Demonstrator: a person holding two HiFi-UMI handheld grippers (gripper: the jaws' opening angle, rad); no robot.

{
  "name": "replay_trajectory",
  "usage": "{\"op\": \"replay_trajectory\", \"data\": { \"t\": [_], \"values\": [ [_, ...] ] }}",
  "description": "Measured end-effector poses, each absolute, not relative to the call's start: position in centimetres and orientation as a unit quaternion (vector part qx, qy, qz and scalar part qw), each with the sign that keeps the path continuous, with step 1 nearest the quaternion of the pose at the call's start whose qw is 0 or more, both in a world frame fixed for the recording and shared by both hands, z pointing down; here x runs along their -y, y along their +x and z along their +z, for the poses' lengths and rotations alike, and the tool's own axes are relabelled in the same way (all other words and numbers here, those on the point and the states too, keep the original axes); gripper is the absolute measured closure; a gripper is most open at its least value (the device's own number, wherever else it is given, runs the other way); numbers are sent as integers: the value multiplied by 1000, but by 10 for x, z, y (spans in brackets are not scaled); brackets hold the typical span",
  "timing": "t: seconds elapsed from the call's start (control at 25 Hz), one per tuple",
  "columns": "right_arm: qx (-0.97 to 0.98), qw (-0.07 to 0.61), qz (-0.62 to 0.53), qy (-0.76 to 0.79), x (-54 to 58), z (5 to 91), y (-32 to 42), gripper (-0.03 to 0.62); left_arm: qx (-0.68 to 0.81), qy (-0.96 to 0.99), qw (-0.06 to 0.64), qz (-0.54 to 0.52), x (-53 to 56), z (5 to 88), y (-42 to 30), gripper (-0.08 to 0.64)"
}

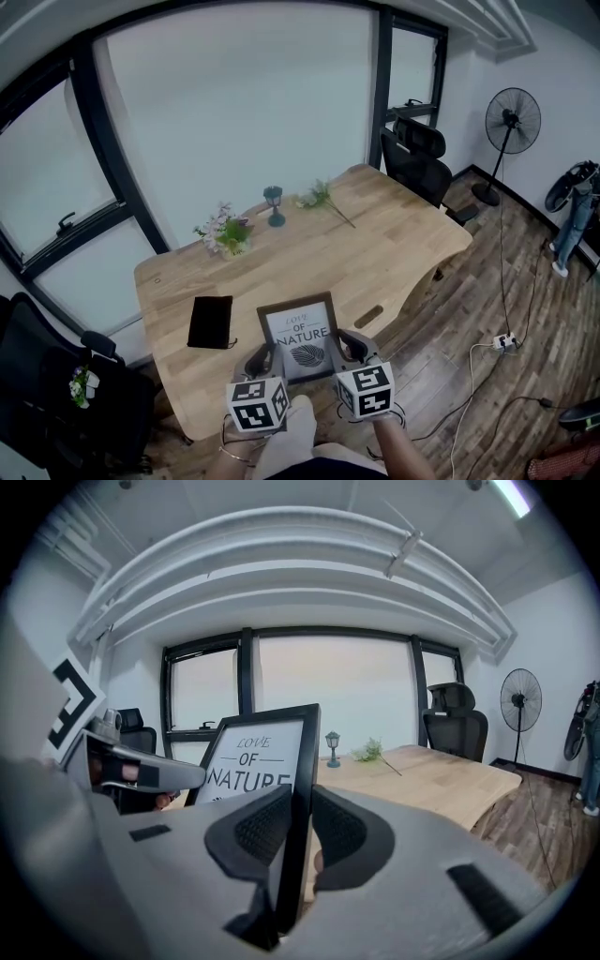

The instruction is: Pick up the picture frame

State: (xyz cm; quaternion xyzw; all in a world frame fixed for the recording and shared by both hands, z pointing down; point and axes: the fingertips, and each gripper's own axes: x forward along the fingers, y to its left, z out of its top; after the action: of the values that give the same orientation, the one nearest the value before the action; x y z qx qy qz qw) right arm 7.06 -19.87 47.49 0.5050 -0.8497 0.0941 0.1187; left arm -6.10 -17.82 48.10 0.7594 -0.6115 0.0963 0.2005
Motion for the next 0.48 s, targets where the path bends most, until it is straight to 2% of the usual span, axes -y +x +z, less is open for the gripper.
{"op": "replay_trajectory", "data": {
  "t": [0.48],
  "values": [
    [853, 85, 68, 511, 166, 445, 88, 523, 616, 766, 164, 83, 147, 447, -45, 492]
  ]
}}
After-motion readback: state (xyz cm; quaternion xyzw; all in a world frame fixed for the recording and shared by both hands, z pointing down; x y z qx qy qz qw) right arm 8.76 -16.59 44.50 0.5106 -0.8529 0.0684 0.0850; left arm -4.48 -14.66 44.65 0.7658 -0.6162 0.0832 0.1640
